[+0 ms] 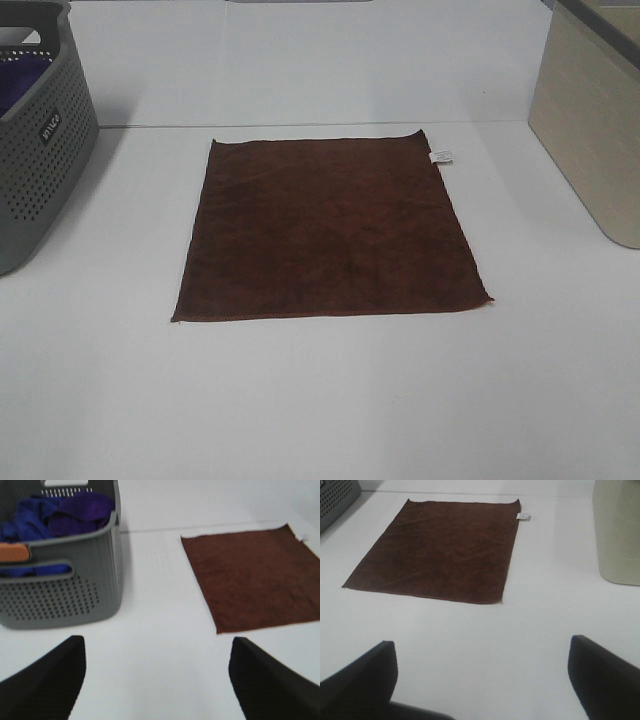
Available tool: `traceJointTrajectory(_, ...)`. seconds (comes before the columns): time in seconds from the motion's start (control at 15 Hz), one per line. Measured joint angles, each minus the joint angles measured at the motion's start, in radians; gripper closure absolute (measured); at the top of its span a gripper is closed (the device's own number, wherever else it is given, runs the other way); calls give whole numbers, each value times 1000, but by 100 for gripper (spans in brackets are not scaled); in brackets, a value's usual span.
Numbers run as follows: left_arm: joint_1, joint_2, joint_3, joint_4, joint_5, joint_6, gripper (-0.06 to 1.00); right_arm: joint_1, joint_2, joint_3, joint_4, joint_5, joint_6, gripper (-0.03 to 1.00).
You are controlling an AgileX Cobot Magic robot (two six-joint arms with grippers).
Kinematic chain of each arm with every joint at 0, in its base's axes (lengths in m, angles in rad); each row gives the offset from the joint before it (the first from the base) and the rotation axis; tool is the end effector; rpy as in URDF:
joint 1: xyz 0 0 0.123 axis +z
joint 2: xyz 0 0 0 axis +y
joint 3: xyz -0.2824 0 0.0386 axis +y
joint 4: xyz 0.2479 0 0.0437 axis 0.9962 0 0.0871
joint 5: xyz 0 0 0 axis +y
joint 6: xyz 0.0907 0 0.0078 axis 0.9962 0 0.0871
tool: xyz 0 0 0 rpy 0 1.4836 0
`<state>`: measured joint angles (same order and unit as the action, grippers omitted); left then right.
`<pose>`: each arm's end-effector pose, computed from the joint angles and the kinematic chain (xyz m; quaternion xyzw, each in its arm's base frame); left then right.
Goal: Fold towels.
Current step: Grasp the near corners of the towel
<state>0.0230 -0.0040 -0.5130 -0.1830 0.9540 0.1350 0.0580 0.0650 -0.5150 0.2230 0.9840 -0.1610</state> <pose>-0.0036 -0.0136 0.2907 0.0451 0.8147 -0.0460 0.5763 0.0050 0.0171 0.2892 -0.0892 0.8362 0.0838 0.5346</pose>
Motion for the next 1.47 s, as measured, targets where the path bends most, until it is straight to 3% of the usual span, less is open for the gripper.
traceJointTrajectory(0.27, 0, 136, 10, -86, -250, -1, 19, 0, 209, 0, 1, -182, 14, 13)
traceJointTrajectory(0.47, 0, 321, 13, -204, -362, -1, 19, 0, 396, -3, 16, -266, 14, 16)
traceJointTrajectory(0.8, 0, 635, 14, -326, -424, -1, 19, 0, 678, -46, 82, -334, 16, 23)
traceJointTrajectory(1.07, 0, 971, 14, -488, -453, 19, 19, 0, 965, -151, 162, -351, 16, 24)
traceJointTrajectory(1.27, 0, 1220, 14, -684, -456, 165, 19, 0, 1171, -233, 181, -353, 15, 24)
traceJointTrajectory(1.33, 0, 1354, 14, -853, -456, 319, 19, 0, 1293, -272, 186, -350, 3, 24)
traceJointTrajectory(1.4, 0, 1382, 14, -901, -456, 364, 19, 0, 1323, -281, 189, -345, -6, 24)
traceJointTrajectory(1.47, 0, 1432, 14, -998, -457, 460, 19, 0, 1375, -295, 205, -337, -24, 24)
